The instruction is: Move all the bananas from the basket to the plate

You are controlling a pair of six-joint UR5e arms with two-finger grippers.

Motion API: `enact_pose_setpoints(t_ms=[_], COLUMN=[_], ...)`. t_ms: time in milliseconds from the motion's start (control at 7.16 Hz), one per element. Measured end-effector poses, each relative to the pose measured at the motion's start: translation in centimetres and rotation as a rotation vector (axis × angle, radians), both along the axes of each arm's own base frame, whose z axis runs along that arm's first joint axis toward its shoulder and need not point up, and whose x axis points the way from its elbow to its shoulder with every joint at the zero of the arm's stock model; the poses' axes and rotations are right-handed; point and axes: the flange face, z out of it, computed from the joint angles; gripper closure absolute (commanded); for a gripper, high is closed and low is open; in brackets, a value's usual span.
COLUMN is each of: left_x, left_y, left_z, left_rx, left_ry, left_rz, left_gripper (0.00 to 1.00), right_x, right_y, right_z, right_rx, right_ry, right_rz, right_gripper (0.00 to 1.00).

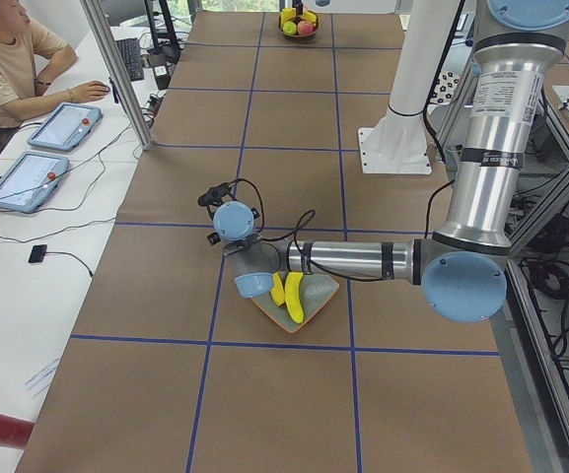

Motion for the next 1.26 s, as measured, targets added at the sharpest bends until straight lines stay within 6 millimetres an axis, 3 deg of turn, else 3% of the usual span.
enact_pose_setpoints(t_ms=[419, 559, 1257], left_x=[0.0, 0.0, 0.0], left_y=[0.0, 0.0, 0.0], left_z=[0.1, 0.1, 0.4], left_rx=[0.000, -0.001, -0.006], left_ry=[-0.001, -0.001, -0.003], left_rz=[0.000, 0.000, 0.000], left_gripper=[0.00, 0.00, 0.00], right_x=[-0.5, -0.5, 0.0], right_y=[-0.1, -0.3, -1.0], right_z=[0.2, 0.1, -0.9], right_rx=[0.002, 0.008, 0.072], right_ry=[0.009, 0.019, 0.068], right_rz=[-0.020, -0.023, -0.081], right_gripper=[0.92, 1.00, 1.00])
